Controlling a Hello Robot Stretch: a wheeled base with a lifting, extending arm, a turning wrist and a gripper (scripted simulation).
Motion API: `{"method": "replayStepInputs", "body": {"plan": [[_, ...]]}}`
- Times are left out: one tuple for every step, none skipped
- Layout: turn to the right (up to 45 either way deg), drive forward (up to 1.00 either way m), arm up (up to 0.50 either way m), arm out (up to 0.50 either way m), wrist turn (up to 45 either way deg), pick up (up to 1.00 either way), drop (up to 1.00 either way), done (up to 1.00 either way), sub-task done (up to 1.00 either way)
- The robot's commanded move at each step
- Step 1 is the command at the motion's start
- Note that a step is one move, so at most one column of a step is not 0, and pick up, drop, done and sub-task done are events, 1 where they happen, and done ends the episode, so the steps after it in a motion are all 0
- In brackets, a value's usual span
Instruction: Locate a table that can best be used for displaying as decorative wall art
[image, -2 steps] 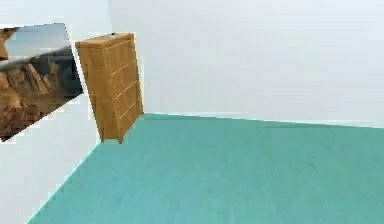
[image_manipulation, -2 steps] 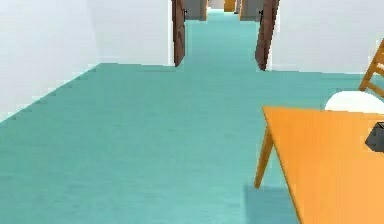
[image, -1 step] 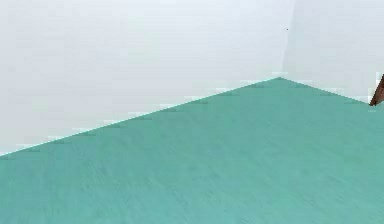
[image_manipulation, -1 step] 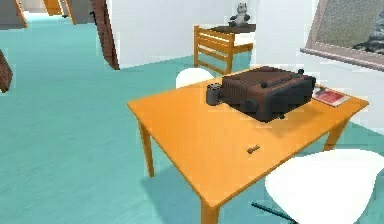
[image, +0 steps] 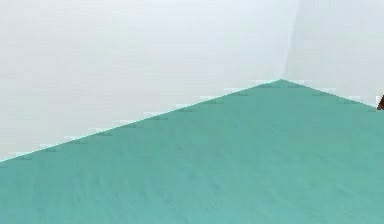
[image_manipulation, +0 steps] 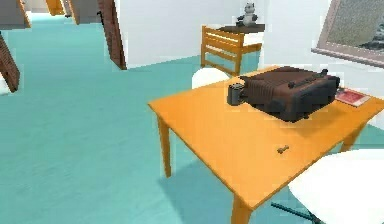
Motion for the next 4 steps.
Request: {"method": "replayStepInputs", "body": {"plan": [[45.0, 0.00, 0.00, 0.00, 0.0, 0.00, 0.00, 0.00, 0.00], [9.0, 0.00, 0.00, 0.00, 0.0, 0.00, 0.00, 0.00, 0.00], [0.0, 1.00, 0.00, 0.00, 0.0, 0.00, 0.00, 0.00, 0.00], [0.0, 0.50, 0.00, 0.00, 0.0, 0.00, 0.00, 0.00, 0.00]]}}
